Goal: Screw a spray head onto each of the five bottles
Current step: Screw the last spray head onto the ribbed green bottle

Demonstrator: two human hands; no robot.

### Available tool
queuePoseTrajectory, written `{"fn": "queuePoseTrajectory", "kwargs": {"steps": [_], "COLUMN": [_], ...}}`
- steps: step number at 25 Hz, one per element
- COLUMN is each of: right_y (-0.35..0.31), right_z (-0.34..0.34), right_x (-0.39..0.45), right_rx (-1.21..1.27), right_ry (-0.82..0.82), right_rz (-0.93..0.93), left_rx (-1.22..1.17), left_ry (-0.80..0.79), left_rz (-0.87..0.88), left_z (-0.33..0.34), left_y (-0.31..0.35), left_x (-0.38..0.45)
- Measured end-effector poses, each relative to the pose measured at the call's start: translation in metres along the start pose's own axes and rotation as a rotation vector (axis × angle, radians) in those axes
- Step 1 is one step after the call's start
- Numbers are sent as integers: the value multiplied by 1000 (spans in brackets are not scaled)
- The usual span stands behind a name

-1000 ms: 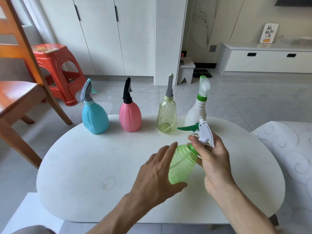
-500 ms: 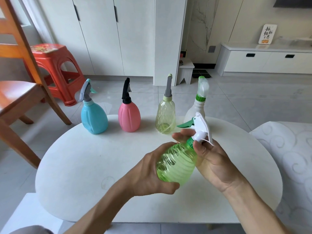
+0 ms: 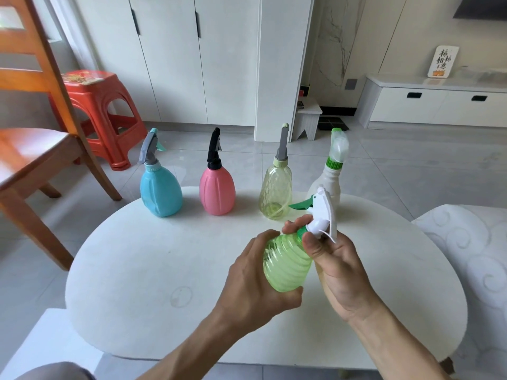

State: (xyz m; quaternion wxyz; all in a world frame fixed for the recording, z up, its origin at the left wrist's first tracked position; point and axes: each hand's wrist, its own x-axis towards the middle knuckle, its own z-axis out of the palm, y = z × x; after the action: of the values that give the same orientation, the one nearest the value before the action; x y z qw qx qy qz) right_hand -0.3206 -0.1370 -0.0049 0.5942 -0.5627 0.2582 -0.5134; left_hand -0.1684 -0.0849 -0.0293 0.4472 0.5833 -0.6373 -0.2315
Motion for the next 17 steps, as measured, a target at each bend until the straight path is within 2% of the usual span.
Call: {"fn": "queuePoseTrajectory", "kwargs": {"steps": [6,11,14,17], "right_y": [-3,-19,-28,-33], "right_z": [9,-7,-12,-16], "right_x": [-5,1,5,8], "right_rx": [-118,-64,30,62], "right_ry": [85,-84,-204,-241], "right_rz": [-104,-83,-36,54], "left_rx": [12,108,-100,-239], "left_ry": [84,89,-45,-213], "left_rz": [36,199,102,6], "left_z": [8,-5,-5,-4], "left_y": [6,7,15,15], "left_x": [-1,12,13,14]}}
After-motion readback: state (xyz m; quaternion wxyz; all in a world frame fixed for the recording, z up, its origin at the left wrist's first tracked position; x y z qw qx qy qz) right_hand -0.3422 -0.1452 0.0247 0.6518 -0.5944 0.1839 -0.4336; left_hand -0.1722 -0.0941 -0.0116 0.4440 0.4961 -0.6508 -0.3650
